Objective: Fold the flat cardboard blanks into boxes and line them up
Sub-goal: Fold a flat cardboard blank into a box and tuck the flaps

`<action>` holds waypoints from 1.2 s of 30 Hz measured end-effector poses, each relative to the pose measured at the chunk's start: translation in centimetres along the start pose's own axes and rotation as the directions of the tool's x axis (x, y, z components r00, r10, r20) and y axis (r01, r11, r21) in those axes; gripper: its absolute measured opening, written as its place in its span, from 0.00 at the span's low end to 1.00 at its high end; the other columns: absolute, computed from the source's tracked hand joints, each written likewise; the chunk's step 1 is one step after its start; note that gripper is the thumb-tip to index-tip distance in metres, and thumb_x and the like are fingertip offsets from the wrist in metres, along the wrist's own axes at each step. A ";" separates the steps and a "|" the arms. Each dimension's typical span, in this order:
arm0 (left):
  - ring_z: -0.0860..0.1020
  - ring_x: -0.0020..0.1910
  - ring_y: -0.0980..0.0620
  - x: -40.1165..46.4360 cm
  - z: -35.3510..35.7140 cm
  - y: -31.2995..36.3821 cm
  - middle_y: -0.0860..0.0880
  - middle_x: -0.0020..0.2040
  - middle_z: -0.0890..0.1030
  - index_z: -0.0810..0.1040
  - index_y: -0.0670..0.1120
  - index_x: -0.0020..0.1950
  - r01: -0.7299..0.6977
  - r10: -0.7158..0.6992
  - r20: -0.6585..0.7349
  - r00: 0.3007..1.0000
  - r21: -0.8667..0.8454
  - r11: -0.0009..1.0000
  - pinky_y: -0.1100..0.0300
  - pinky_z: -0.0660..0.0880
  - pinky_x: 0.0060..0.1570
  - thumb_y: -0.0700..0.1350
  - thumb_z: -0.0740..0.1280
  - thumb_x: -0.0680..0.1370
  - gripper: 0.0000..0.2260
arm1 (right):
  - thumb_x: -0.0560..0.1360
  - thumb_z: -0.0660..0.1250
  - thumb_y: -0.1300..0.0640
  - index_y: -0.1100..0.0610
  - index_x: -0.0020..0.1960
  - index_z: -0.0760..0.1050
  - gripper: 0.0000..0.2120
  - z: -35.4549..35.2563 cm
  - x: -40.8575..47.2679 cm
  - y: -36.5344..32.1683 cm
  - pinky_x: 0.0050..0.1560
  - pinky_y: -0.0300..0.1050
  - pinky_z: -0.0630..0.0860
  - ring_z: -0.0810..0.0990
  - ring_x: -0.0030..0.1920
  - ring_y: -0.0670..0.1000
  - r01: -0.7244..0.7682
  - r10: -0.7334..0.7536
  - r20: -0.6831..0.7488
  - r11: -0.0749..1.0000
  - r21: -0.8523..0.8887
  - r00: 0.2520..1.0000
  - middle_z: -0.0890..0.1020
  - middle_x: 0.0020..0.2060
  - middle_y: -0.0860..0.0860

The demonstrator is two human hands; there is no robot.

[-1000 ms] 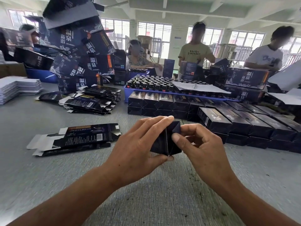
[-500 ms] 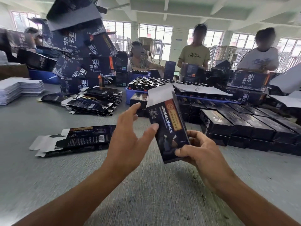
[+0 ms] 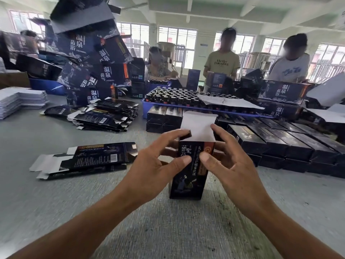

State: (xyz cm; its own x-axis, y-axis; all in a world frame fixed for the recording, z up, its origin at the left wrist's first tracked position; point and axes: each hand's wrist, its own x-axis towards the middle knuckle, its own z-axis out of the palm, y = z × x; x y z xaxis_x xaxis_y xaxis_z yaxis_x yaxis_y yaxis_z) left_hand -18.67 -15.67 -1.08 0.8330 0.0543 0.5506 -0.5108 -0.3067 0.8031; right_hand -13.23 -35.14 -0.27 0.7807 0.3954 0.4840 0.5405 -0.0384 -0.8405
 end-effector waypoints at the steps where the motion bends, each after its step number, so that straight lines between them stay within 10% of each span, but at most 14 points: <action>1: 0.79 0.58 0.58 0.0 0.0 0.0 0.62 0.56 0.79 0.74 0.66 0.67 0.002 -0.002 0.005 1.000 -0.001 1.000 0.68 0.79 0.44 0.51 0.72 0.75 0.22 | 0.73 0.70 0.45 0.29 0.69 0.68 0.27 0.0 -0.1 -0.1 0.45 0.25 0.76 0.79 0.58 0.35 0.009 -0.009 0.006 1.000 -0.027 1.000 0.79 0.59 0.34; 9: 0.80 0.61 0.54 0.2 -0.3 0.5 0.56 0.58 0.82 0.80 0.59 0.60 -0.002 0.000 -0.031 1.000 -0.059 0.998 0.66 0.77 0.54 0.58 0.66 0.79 0.11 | 0.80 0.59 0.46 0.44 0.68 0.76 0.18 0.2 0.0 -0.3 0.66 0.30 0.69 0.72 0.68 0.36 0.071 -0.070 0.015 0.997 -0.007 0.997 0.77 0.64 0.35; 30: 0.83 0.56 0.54 0.2 0.0 1.0 0.57 0.57 0.84 0.79 0.55 0.52 -0.061 0.051 -0.153 0.987 -0.060 0.996 0.57 0.81 0.49 0.54 0.72 0.74 0.09 | 0.80 0.64 0.59 0.54 0.58 0.80 0.09 0.6 -0.1 -0.9 0.52 0.37 0.80 0.84 0.57 0.47 0.170 -0.154 -0.156 0.981 0.096 0.976 0.84 0.58 0.44; 36: 0.81 0.59 0.56 0.1 0.0 0.8 0.59 0.60 0.81 0.75 0.62 0.67 -0.076 0.077 -0.142 0.987 0.006 0.997 0.67 0.78 0.51 0.54 0.69 0.77 0.18 | 0.78 0.65 0.55 0.52 0.56 0.80 0.09 0.4 -0.1 -0.6 0.53 0.35 0.79 0.83 0.57 0.46 0.206 -0.196 -0.159 0.978 0.044 0.968 0.84 0.58 0.43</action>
State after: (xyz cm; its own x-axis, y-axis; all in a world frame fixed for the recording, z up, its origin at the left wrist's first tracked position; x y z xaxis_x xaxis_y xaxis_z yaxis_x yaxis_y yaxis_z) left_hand -19.03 -15.88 -0.36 0.7530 0.1646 0.6371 -0.5718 -0.3153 0.7574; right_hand -13.78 -34.77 0.13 0.6991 0.2441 0.6721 0.6751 0.0843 -0.7329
